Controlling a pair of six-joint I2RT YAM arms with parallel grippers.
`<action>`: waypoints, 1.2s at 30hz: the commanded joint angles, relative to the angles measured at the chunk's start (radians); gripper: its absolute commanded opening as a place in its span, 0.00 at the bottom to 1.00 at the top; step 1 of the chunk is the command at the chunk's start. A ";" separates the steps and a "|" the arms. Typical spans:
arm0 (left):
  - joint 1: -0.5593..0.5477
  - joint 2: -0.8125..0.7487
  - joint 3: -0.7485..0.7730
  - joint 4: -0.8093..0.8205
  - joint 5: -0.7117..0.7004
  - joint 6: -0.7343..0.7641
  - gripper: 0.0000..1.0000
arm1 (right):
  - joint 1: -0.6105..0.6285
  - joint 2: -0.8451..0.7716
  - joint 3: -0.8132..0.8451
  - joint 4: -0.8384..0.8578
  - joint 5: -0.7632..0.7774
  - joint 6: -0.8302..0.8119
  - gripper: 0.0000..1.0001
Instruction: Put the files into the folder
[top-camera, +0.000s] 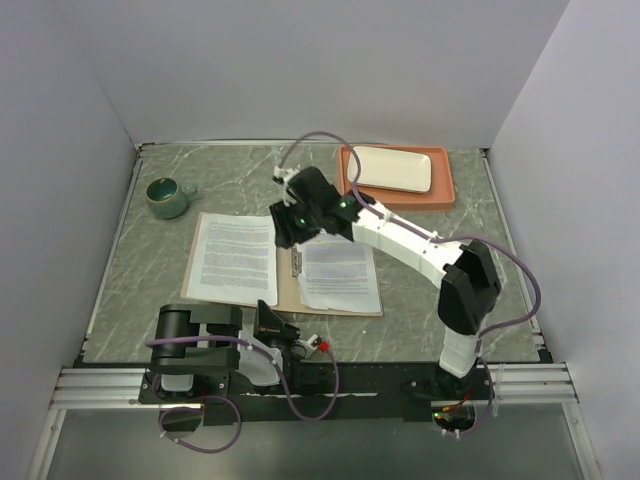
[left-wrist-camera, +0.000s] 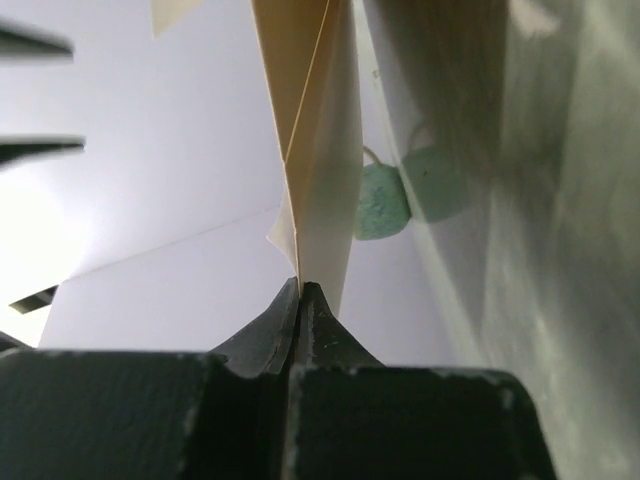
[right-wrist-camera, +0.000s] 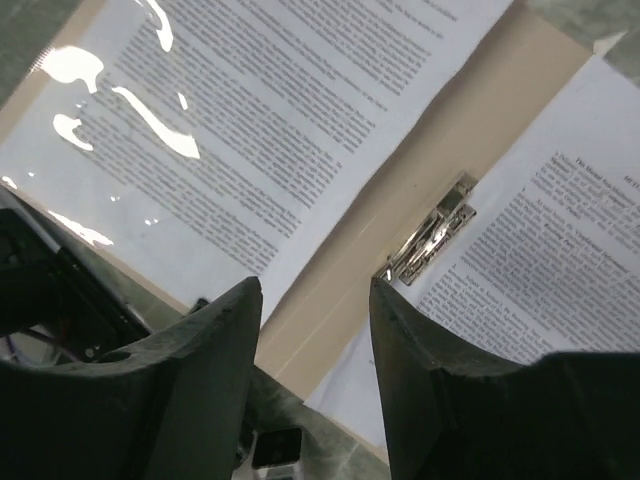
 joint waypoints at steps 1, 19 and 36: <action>-0.002 0.125 -0.171 -0.544 0.312 0.452 0.01 | 0.021 0.147 0.390 -0.201 0.036 -0.091 0.56; -0.002 0.330 -0.065 -0.785 0.384 0.447 0.01 | 0.046 0.025 0.389 -0.243 0.175 -0.020 0.95; 0.009 0.297 0.021 -0.963 0.406 0.542 0.01 | 0.087 0.103 0.666 -0.230 0.117 -0.165 0.93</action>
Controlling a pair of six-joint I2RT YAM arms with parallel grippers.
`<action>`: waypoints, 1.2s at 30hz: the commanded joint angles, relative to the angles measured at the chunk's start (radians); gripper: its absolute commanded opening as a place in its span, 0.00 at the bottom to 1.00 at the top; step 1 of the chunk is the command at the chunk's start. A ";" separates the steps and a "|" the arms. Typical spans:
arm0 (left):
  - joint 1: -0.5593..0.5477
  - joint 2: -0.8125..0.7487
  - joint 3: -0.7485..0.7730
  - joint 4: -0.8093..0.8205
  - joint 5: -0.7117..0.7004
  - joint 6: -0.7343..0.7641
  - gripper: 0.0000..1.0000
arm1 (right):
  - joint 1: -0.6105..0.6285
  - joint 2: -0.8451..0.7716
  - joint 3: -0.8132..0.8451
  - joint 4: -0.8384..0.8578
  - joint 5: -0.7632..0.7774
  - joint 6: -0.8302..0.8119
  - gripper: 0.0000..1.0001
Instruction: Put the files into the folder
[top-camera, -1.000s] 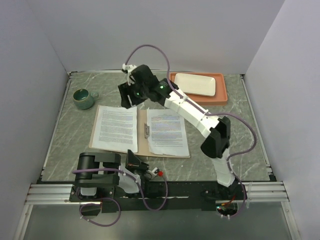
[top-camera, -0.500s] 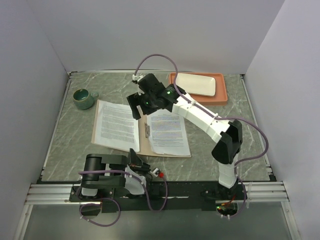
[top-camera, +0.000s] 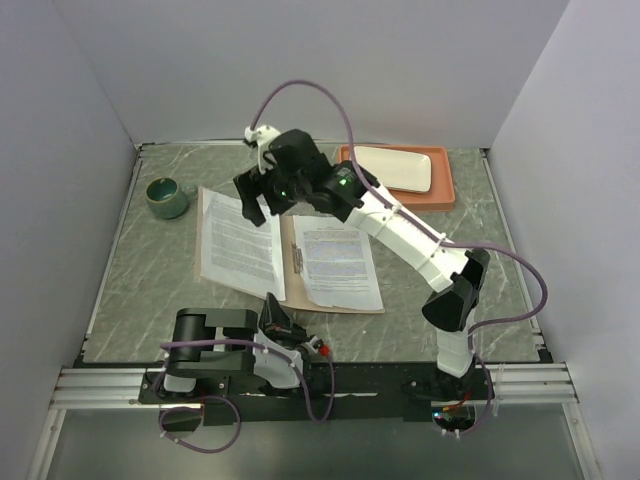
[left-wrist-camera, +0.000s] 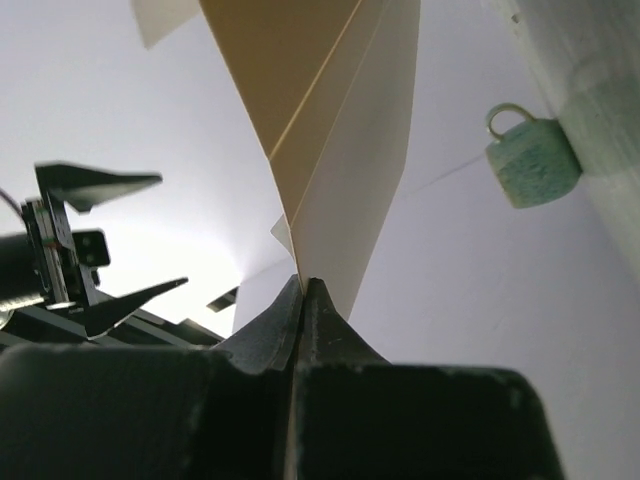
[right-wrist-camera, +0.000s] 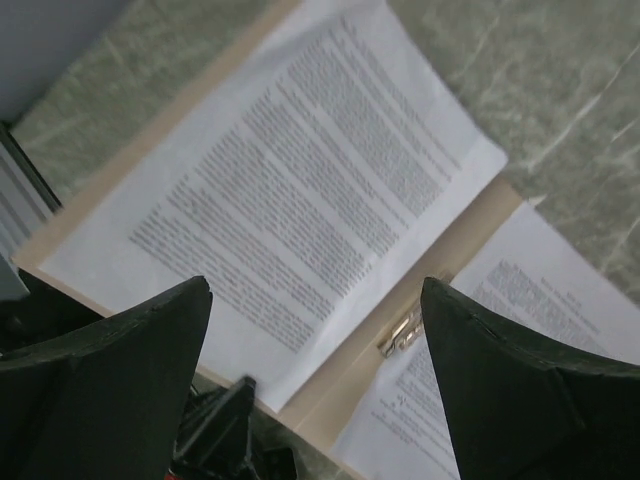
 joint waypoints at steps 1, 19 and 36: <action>0.033 0.194 -0.153 -0.453 0.535 0.622 0.01 | -0.006 0.010 0.165 0.010 0.006 -0.008 0.93; 0.035 0.228 -0.078 -0.454 0.471 0.735 0.01 | 0.020 0.185 0.361 -0.095 0.090 0.040 0.87; 0.036 0.335 0.034 -0.453 0.456 0.760 0.01 | 0.056 -0.050 0.242 -0.002 0.155 0.058 0.87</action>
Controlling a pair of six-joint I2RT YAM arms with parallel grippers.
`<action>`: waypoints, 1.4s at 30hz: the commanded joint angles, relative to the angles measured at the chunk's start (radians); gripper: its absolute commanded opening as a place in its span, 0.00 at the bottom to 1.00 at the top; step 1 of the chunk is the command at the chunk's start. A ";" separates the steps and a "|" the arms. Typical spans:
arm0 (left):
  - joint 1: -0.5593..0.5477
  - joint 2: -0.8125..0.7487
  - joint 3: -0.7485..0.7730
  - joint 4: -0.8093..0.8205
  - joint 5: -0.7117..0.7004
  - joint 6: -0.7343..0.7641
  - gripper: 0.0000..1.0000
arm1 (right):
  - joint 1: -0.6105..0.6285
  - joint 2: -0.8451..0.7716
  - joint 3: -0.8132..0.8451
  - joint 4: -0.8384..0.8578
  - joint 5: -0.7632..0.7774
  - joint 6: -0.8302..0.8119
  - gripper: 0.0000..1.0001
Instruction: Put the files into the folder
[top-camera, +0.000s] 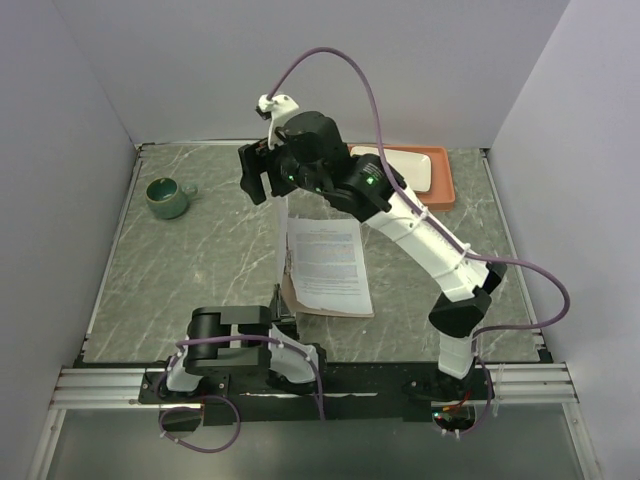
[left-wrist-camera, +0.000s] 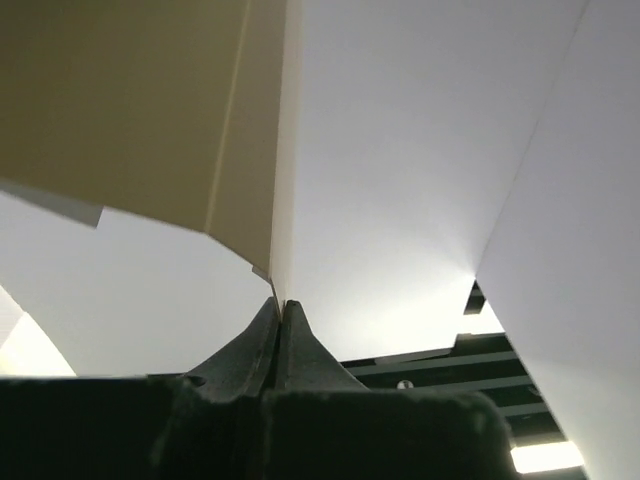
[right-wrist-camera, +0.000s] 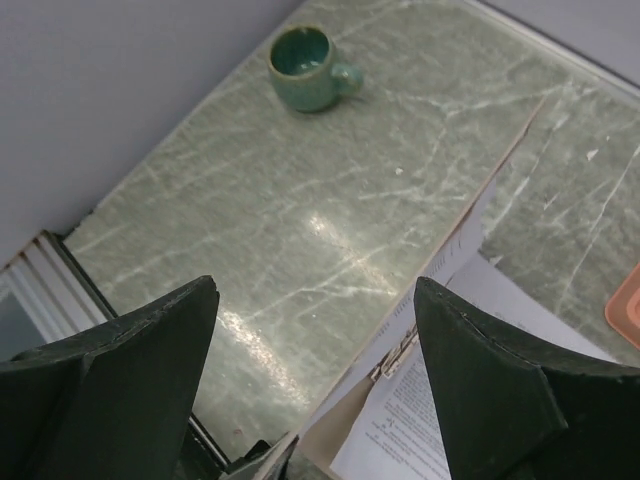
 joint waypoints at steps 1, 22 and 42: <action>0.002 0.254 -0.100 0.053 0.377 0.322 0.01 | 0.018 -0.014 0.016 -0.002 0.009 0.008 0.87; 0.013 0.335 0.034 0.054 0.439 0.144 0.18 | -0.040 -0.214 -0.726 0.131 0.102 0.090 0.78; 0.042 -0.011 0.369 0.056 0.544 0.050 0.96 | -0.151 -0.161 -0.884 0.152 0.006 0.185 0.74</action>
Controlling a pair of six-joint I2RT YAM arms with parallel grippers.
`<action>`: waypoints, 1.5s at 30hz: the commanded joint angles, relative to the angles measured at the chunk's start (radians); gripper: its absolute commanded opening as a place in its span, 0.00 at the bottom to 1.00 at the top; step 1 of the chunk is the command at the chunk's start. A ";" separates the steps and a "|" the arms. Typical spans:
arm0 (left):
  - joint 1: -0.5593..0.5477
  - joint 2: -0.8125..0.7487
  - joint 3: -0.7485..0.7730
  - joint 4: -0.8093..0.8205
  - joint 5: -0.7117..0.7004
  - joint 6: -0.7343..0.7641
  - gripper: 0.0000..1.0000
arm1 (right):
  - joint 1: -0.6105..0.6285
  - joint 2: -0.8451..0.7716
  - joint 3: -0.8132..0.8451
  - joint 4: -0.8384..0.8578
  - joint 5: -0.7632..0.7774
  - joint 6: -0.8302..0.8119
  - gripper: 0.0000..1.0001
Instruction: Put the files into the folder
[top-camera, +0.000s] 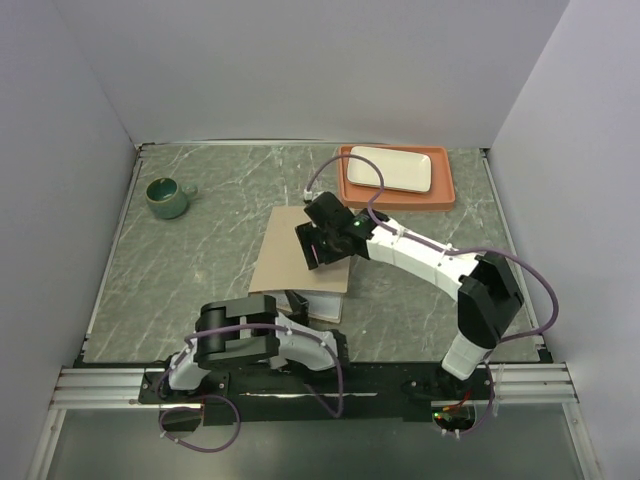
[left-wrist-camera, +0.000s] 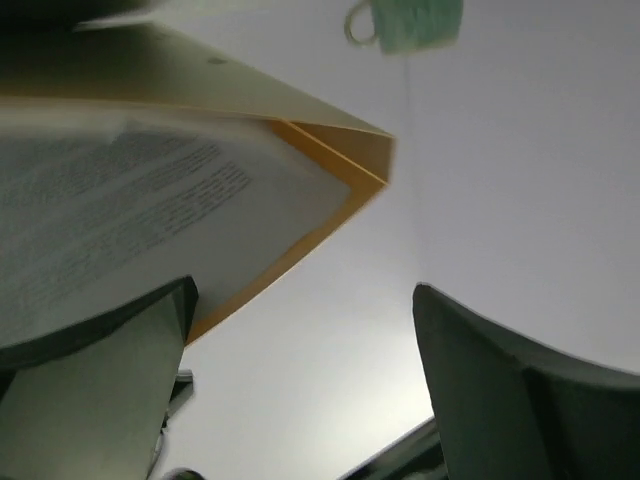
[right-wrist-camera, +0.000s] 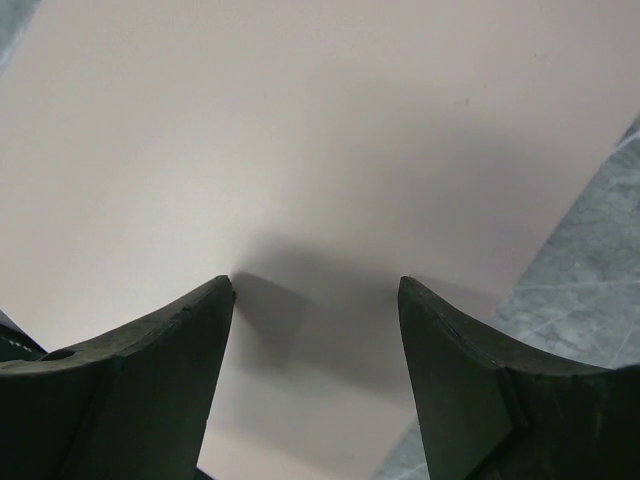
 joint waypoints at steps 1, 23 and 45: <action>-0.021 -0.065 0.191 0.205 0.131 -0.144 0.96 | -0.024 0.055 0.098 -0.025 0.001 0.012 0.74; -0.059 -0.512 0.673 0.240 0.155 -0.010 0.96 | -0.079 0.043 -0.024 -0.017 -0.007 0.099 0.72; 1.259 -0.320 1.098 0.684 1.278 -0.819 0.96 | -0.096 -0.322 -0.267 0.175 -0.030 0.179 0.99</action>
